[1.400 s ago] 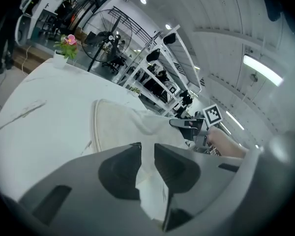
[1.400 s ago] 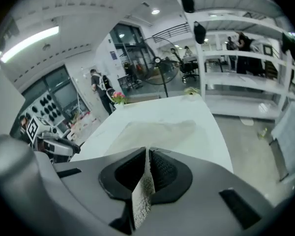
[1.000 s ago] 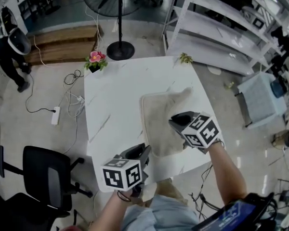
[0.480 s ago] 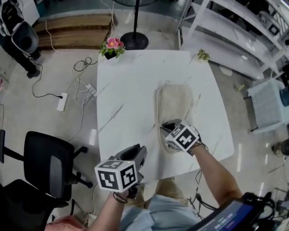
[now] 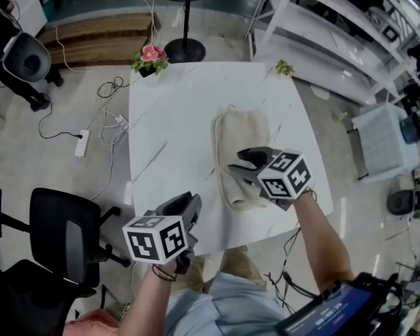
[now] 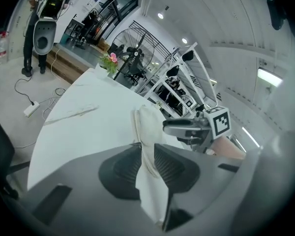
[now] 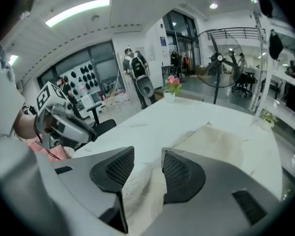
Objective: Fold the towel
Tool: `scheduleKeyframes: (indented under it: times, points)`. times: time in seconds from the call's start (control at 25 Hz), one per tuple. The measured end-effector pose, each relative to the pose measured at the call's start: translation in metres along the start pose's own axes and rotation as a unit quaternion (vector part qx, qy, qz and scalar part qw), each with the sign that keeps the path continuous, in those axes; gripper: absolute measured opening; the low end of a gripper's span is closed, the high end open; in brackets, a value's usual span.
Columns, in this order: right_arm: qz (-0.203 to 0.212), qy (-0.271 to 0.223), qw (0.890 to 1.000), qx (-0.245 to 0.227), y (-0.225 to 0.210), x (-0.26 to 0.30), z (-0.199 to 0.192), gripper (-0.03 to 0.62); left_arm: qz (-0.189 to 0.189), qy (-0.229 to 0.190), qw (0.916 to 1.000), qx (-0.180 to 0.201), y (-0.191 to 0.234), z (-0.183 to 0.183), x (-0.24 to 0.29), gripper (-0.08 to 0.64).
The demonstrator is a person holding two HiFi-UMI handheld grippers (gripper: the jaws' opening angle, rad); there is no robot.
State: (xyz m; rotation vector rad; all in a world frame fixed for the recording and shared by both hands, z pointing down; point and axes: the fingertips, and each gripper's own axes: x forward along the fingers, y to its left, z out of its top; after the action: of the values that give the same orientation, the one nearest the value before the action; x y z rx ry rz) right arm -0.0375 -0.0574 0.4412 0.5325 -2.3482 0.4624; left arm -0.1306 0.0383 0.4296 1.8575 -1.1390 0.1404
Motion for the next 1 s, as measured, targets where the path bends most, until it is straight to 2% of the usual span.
scheduleKeyframes:
  times: [0.08,0.16,0.28,0.4,0.48,0.56,0.68,0.8,0.84,0.88,0.96,1.0]
  points:
    - [-0.013,-0.010,1.000,0.003,-0.009,-0.022,0.005,0.190,-0.002,0.001,1.0000,0.000,-0.002,0.000,0.003,0.084]
    - [-0.011,0.001,1.000,0.007,-0.003,-0.030,-0.007,0.190,-0.006,0.004,1.0000,0.001,-0.005,-0.001,0.008,0.084]
    - [0.010,0.027,0.999,0.015,0.033,-0.020,-0.044,0.189,-0.010,0.012,0.9999,0.004,-0.009,-0.006,0.014,0.084]
    - [-0.002,0.087,0.996,-0.007,0.056,0.007,-0.092,0.185,-0.009,0.021,0.9997,0.005,-0.009,-0.011,0.018,0.084]
    - [-0.019,0.112,0.993,-0.035,0.058,0.019,-0.109,0.087,-0.005,0.024,0.9997,0.005,-0.007,-0.013,0.019,0.083]
    - [-0.026,0.099,0.993,-0.058,0.062,0.017,-0.100,0.064,-0.001,0.025,0.9997,0.004,-0.006,-0.013,0.019,0.083]
    - [-0.020,0.079,0.993,-0.082,0.070,0.010,-0.084,0.069,0.008,0.023,0.9997,-0.001,0.000,-0.013,0.020,0.083]
    - [0.009,0.113,0.989,-0.099,0.079,0.026,-0.106,0.091,0.016,0.023,0.9996,-0.004,0.004,-0.018,0.025,0.084]
    - [0.026,0.128,0.986,-0.107,0.085,0.031,-0.115,0.127,0.019,0.023,0.9996,-0.004,0.005,-0.019,0.027,0.085]
    - [0.048,0.140,0.982,-0.115,0.092,0.034,-0.122,0.191,0.021,0.023,0.9995,-0.004,0.004,-0.021,0.031,0.090]
    - [0.099,0.147,0.977,-0.116,0.105,0.026,-0.121,0.280,0.023,0.022,0.9995,-0.007,0.001,-0.023,0.037,0.113]
    - [0.124,0.141,0.976,-0.109,0.108,0.016,-0.114,0.291,0.023,0.020,0.9995,-0.008,-0.003,-0.023,0.041,0.127]
